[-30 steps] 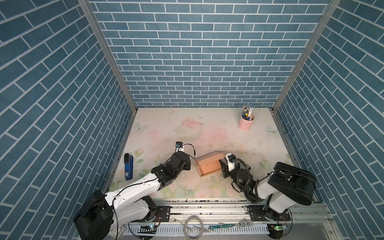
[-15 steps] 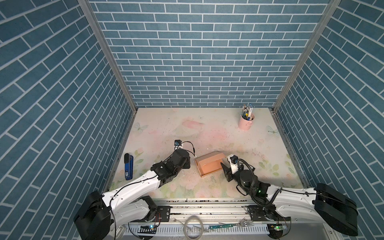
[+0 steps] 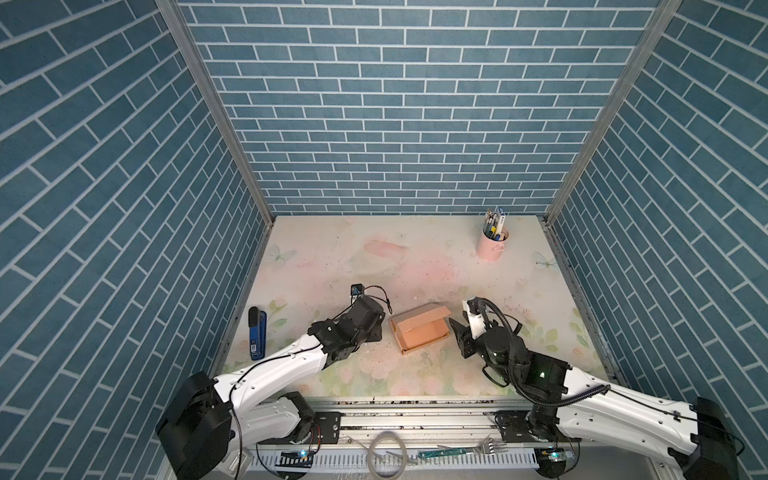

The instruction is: Fold the paper box

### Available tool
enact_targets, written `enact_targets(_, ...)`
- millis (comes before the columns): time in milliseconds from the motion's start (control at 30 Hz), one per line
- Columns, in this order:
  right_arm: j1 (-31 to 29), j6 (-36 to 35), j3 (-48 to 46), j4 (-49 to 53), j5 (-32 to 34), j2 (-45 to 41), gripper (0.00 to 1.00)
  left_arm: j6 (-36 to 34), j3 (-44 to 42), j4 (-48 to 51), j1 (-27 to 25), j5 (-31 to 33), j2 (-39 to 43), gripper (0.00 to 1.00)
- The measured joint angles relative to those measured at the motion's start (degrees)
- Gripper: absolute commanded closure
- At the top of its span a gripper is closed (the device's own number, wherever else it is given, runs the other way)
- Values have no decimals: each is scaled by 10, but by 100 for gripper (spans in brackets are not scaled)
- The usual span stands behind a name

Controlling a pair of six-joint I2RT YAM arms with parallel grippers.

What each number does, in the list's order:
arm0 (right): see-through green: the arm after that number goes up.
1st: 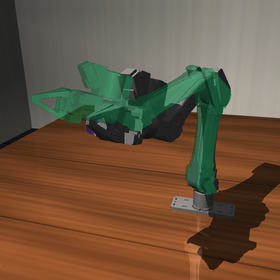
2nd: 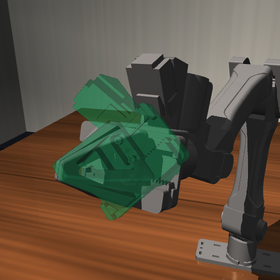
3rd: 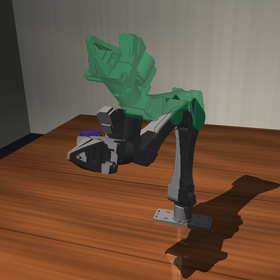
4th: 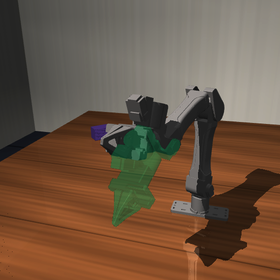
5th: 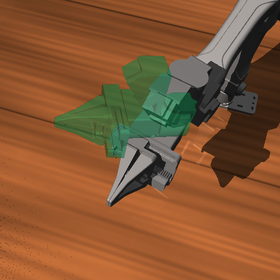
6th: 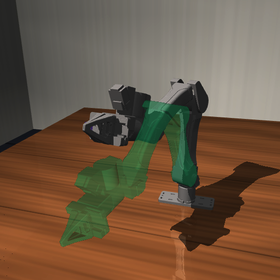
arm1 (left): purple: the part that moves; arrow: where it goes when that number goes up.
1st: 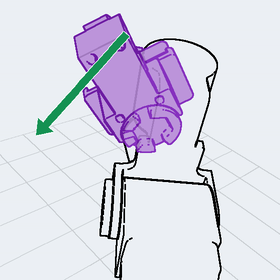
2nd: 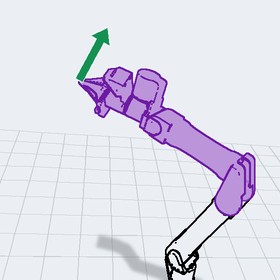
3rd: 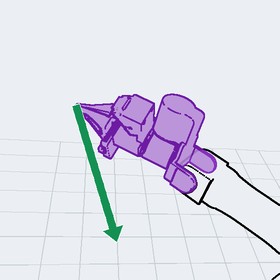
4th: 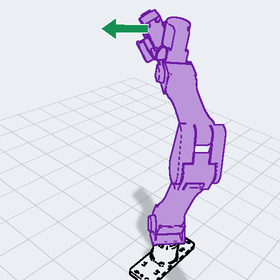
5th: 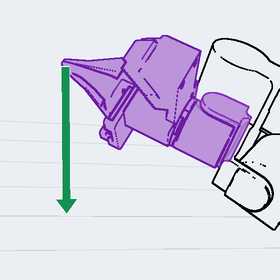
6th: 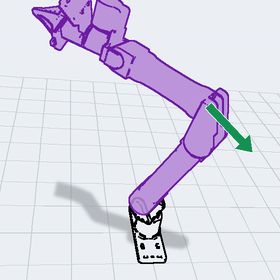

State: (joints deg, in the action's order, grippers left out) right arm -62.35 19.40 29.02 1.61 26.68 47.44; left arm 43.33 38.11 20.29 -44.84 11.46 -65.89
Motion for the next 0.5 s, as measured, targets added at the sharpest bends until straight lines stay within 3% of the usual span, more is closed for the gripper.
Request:
enact_targets(233, 63, 19, 120, 78, -69, 105, 59, 32, 14, -8, 0, -39, -29, 56)
enact_targets(500, 71, 18, 174, 102, -121, 224, 61, 52, 20, -37, 0, -67, -64, 57)
